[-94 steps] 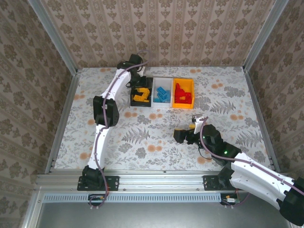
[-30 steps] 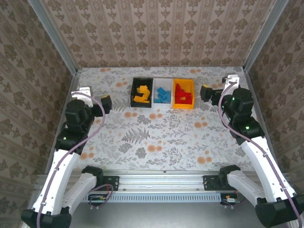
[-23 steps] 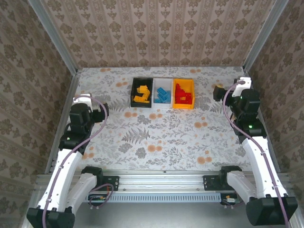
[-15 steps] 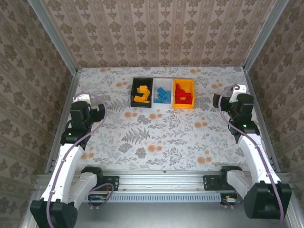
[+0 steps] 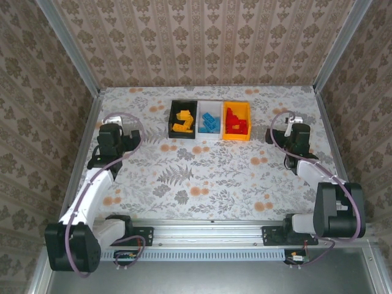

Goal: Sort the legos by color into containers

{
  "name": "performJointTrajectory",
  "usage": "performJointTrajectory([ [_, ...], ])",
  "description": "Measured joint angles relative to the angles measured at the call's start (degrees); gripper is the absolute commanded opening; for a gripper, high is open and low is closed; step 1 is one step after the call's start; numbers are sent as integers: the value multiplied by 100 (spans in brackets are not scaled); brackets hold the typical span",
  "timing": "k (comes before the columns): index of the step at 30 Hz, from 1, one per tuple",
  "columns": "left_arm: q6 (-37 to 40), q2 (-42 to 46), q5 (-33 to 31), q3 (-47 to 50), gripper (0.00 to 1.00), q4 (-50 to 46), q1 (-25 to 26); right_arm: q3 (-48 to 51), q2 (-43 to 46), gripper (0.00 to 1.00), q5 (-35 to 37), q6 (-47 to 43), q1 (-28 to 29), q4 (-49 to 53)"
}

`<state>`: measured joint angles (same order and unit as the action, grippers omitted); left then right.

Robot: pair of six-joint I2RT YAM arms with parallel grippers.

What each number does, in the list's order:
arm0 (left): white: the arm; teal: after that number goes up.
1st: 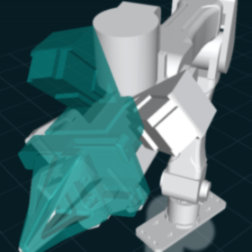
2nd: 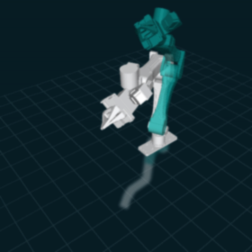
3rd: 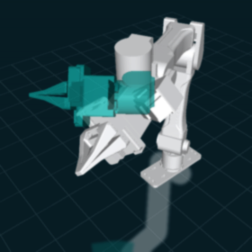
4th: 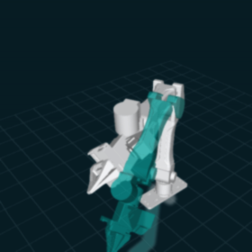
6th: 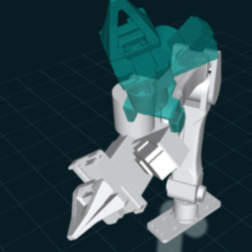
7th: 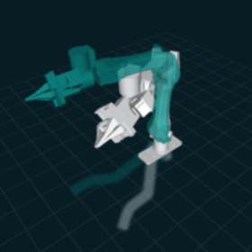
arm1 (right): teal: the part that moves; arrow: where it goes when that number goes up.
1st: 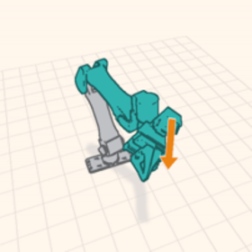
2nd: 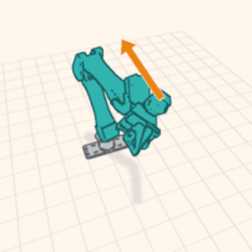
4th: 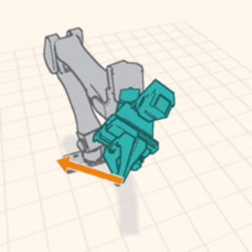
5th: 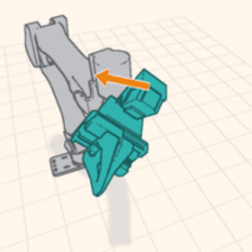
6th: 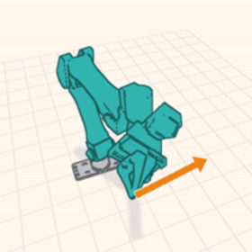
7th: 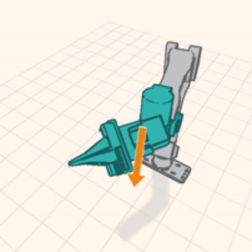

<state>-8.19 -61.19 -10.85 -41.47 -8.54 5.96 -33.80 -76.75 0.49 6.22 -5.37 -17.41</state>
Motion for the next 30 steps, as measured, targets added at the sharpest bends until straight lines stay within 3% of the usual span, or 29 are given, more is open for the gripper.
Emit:
performJointTrajectory([
  [11,614,-1294,654,321,100,1554,-227,157,-535,100,-140,0,20,-970],
  [30,1296,-2098,1613,1049,100,3703,-483,229,-538,100,-223,0,39,-1294],
])
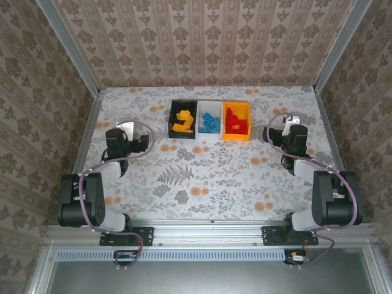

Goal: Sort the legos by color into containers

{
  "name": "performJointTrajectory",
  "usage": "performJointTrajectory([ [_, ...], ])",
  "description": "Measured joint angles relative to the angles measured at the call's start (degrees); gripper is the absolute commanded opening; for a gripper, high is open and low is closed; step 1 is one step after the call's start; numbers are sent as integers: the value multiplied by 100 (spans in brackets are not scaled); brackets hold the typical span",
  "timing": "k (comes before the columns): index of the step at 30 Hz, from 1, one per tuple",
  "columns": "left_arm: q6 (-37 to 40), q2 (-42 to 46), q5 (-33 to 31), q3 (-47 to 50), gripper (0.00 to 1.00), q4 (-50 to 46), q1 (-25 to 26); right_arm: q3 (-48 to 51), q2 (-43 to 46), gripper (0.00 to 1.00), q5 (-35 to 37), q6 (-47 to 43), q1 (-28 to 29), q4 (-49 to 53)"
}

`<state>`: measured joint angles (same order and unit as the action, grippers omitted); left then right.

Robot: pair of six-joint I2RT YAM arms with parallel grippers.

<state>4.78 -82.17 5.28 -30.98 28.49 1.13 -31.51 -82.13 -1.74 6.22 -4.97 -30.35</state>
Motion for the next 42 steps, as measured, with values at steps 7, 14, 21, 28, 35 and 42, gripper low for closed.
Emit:
performJointTrajectory([
  [7,13,-142,498,295,100,560,-179,310,7,100,-2,0,0,-286],
  [14,39,-234,721,448,100,929,-203,614,61,100,0,0,28,-649],
  [21,-168,-264,289,518,100,1235,-343,1025,358,100,129,-2,129,-1193],
  [28,-238,-409,-66,649,100,1598,-293,1478,457,100,391,-4,234,-1843],
  [35,-236,-542,-85,691,100,1648,-157,1784,435,100,544,-48,345,-2479],
  [42,-234,-544,-149,691,100,1746,-153,1860,-341,100,562,-378,675,-3283],
])
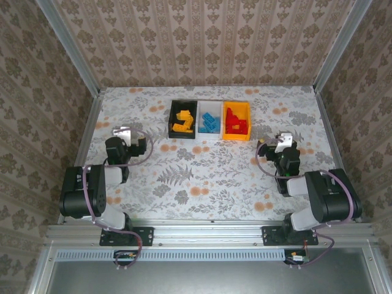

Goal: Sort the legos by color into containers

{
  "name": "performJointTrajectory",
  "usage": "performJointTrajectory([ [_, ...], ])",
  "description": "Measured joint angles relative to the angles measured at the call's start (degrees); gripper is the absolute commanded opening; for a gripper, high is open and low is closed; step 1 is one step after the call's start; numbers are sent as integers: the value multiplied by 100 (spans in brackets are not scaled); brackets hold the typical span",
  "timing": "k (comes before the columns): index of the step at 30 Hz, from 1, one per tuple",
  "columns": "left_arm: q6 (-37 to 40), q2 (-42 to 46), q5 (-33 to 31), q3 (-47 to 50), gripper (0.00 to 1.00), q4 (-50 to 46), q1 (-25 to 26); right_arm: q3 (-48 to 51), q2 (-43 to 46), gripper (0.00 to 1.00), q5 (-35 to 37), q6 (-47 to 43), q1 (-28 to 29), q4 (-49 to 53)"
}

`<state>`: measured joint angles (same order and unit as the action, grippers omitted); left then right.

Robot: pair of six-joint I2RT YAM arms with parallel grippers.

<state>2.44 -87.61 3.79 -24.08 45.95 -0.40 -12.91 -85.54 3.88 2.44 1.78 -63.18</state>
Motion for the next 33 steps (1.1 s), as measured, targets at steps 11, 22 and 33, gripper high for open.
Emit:
performJointTrajectory([
  [11,2,0,-26,2,100,50,2,-931,-186,100,2,-164,17,927],
  [22,17,-2,-107,2,100,83,2,-962,-186,100,686,79,31,1237],
  [33,164,-11,-111,643,100,798,140,-822,-186,100,-476,-256,-70,1182],
])
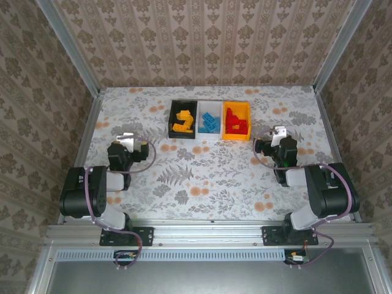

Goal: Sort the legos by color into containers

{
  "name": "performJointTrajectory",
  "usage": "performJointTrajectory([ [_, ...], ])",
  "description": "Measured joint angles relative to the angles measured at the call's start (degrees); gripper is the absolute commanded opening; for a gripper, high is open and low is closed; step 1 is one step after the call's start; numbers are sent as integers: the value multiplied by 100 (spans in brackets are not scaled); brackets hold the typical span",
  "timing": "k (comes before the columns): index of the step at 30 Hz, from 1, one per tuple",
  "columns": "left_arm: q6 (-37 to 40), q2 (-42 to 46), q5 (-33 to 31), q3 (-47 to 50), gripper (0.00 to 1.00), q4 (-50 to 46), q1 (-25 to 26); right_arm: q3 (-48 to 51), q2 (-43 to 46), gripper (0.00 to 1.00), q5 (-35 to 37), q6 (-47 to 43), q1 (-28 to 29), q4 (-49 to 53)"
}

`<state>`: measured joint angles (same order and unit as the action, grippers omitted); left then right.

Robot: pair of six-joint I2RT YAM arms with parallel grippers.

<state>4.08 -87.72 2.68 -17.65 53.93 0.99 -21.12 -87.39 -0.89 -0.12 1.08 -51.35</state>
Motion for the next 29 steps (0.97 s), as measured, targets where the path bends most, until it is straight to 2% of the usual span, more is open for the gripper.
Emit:
performJointTrajectory([
  [5,-109,-9,-691,-319,100,-190,17,-136,0,100,149,66,-9,192],
  [8,-129,-9,-872,-378,100,-188,55,-144,0,100,197,76,-9,201],
  [29,-146,-9,-1047,-378,100,-208,55,-179,0,100,214,136,-24,378],
])
